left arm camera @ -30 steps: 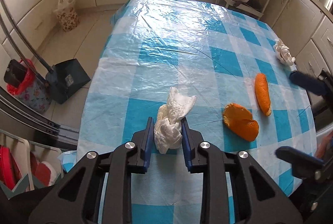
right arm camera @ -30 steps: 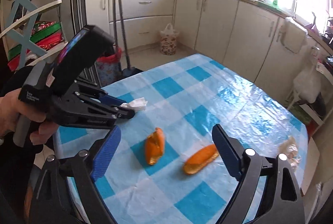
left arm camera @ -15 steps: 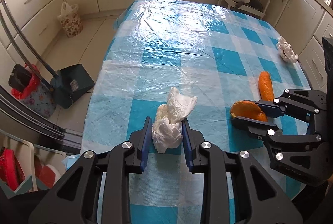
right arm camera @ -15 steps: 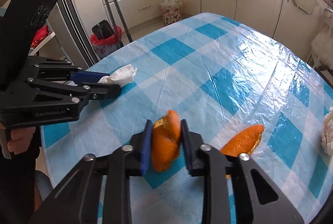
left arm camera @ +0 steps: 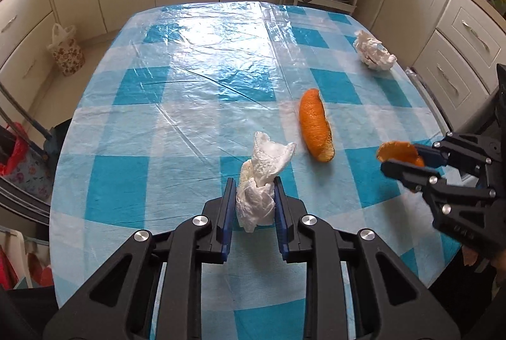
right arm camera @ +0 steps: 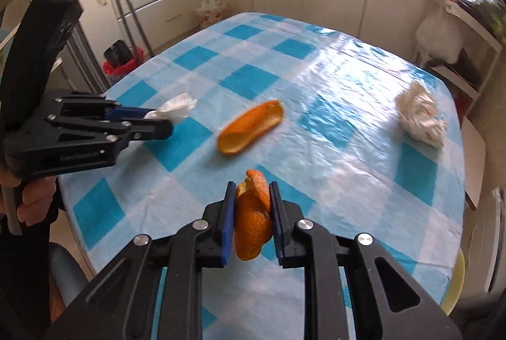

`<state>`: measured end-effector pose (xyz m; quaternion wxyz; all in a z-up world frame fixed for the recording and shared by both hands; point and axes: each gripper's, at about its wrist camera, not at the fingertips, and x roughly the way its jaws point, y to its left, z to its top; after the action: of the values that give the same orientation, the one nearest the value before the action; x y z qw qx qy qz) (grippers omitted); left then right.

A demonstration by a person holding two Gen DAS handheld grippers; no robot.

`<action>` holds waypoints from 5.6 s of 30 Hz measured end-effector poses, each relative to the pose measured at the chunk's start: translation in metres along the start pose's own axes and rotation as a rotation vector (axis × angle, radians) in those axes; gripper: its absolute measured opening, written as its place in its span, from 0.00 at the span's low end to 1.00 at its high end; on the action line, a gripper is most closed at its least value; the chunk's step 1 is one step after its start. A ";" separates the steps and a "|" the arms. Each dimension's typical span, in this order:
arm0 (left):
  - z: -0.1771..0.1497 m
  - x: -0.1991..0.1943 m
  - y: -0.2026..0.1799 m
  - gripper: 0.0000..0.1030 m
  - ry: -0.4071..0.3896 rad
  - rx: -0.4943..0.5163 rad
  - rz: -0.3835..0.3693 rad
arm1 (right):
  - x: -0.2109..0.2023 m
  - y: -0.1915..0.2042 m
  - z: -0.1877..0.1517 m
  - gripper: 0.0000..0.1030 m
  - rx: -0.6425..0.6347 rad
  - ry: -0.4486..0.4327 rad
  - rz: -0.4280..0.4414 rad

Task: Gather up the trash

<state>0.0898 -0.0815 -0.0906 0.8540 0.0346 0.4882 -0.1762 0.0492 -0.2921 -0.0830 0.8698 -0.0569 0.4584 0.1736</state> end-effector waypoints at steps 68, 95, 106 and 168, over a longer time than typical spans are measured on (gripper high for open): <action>0.047 -0.041 -0.101 0.21 -0.206 0.025 0.033 | -0.087 -0.062 0.015 0.21 0.133 -0.297 -0.218; 0.057 -0.046 -0.134 0.21 -0.239 0.070 0.019 | -0.103 -0.084 0.007 0.22 0.194 -0.331 -0.260; 0.064 -0.044 -0.170 0.21 -0.245 0.113 -0.037 | -0.112 -0.134 -0.016 0.22 0.271 -0.283 -0.386; 0.067 0.089 -0.381 0.70 -0.041 0.238 -0.209 | -0.149 -0.298 -0.081 0.84 0.715 -0.332 -0.708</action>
<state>0.0585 -0.4770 -0.0875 0.8306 0.0812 0.4474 -0.3215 0.0144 -0.6281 -0.0260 0.9012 0.1201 0.2978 -0.2911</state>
